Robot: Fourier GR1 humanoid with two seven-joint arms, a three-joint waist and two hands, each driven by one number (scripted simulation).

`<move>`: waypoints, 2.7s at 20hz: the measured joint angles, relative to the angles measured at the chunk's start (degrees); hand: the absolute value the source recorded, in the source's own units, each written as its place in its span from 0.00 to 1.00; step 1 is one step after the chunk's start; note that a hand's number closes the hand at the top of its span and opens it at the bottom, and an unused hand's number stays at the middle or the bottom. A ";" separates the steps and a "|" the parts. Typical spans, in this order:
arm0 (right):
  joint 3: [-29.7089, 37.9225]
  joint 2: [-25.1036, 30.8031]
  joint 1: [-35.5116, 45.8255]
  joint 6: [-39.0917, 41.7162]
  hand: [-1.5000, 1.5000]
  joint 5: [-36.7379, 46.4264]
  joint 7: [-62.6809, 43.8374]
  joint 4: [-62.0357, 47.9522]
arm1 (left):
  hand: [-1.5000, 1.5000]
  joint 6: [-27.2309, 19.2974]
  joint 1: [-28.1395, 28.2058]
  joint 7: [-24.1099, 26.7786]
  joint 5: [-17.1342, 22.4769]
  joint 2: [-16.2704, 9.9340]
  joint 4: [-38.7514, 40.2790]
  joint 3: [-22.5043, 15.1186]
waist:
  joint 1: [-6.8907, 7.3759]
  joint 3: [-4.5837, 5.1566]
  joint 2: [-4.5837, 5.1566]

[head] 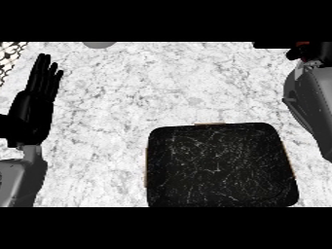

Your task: Pick the bell pepper from the tray and place it in the pot

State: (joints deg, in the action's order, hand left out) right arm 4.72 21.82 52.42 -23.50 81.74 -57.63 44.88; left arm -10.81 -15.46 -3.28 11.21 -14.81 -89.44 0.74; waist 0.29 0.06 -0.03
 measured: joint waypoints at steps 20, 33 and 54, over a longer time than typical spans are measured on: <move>14.17 13.43 -13.03 -13.39 1.00 -15.68 23.50 -10.68 | 0.50 2.29 0.12 0.58 -1.21 1.52 0.19 1.47 | 0.56 -0.13 0.33; 25.31 13.16 -11.15 -9.06 0.00 -32.44 44.34 -24.20 | 0.50 2.97 -1.76 0.94 -1.67 1.90 1.91 2.01 | 1.22 -0.27 0.74; 45.24 12.74 -15.87 -12.48 0.00 -61.87 73.66 -14.64 | 0.50 4.10 -0.72 2.04 -2.07 1.82 3.01 3.86 | -0.16 -0.13 0.16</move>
State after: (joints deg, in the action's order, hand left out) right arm 49.96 34.56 36.55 -35.98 19.87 16.03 30.24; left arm -6.71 -16.18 -1.24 9.14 -12.99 -86.43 4.59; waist 0.14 -0.07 0.13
